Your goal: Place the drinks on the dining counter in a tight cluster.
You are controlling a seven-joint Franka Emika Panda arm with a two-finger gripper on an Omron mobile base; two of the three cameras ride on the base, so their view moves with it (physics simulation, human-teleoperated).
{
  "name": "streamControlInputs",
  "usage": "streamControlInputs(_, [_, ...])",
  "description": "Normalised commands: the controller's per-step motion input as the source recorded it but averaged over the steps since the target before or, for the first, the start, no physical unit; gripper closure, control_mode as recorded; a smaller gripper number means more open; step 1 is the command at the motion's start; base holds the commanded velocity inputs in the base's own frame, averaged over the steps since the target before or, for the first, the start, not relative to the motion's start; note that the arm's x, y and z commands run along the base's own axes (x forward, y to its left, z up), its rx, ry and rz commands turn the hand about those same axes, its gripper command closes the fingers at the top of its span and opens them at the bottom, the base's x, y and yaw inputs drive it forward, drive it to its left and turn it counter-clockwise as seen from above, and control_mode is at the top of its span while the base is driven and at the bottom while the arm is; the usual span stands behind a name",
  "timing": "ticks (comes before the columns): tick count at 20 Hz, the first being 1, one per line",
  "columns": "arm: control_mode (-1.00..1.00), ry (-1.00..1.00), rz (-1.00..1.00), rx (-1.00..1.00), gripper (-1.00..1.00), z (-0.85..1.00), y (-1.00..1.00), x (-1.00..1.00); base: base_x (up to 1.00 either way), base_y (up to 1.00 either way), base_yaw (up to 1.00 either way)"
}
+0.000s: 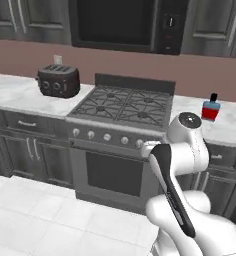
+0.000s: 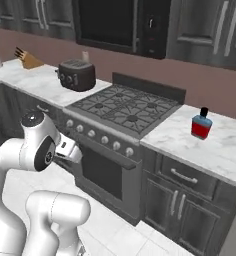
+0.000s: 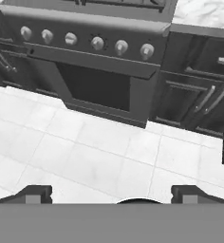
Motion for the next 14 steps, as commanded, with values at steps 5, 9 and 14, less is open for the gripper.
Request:
streamControlInputs(5, [1.00,0.00,0.00,0.00,-1.00,0.00,0.00,0.00,0.26,0.19,-0.80])
streamControlInputs(9, [1.00,0.00,0.00,0.00,-1.00,0.00,0.00,0.00,0.46,0.10,-0.56])
streamControlInputs(14, [1.00,0.00,0.00,0.00,-1.00,0.00,0.00,0.00,0.55,0.12,-0.45])
